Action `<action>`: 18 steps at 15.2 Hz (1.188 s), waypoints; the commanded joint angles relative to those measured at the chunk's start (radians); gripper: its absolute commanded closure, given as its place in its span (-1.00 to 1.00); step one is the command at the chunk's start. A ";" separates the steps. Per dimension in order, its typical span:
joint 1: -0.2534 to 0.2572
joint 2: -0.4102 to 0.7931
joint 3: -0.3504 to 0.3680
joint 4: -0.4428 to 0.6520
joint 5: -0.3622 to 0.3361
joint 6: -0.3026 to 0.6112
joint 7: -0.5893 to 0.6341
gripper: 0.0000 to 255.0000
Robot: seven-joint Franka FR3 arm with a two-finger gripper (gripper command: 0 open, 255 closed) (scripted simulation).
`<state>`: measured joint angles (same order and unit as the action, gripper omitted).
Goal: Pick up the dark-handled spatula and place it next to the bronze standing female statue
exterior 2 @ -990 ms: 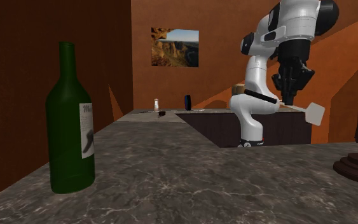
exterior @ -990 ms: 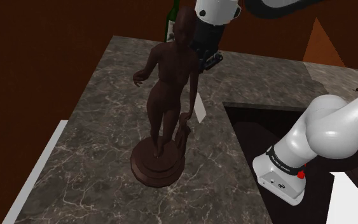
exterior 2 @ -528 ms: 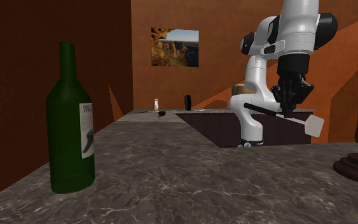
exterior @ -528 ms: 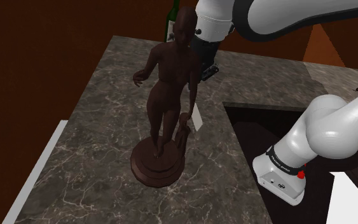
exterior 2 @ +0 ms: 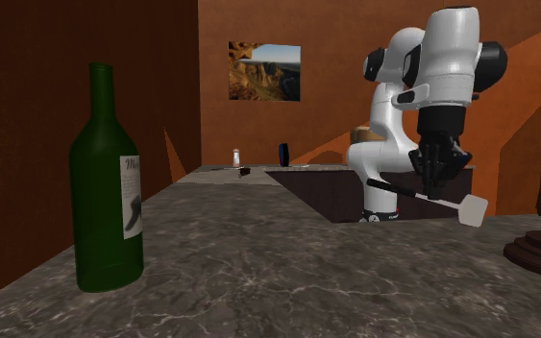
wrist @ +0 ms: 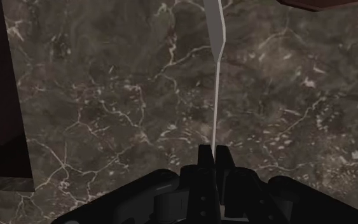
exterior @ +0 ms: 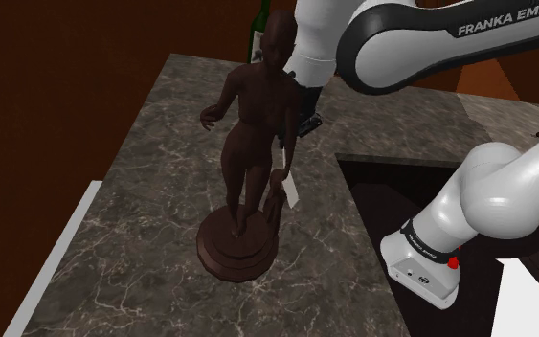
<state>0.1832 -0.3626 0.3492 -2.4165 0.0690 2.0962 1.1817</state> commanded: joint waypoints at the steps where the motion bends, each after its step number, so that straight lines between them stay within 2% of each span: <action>1: 0.000 0.010 0.004 -0.019 -0.001 0.029 0.004 1.00; 15: -0.013 0.128 0.035 -0.129 -0.035 0.253 0.043 1.00; 18: -0.013 0.128 0.035 -0.129 -0.035 0.253 0.043 1.00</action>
<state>0.1711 -0.2394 0.3835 -2.5411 0.0349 2.3466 1.2242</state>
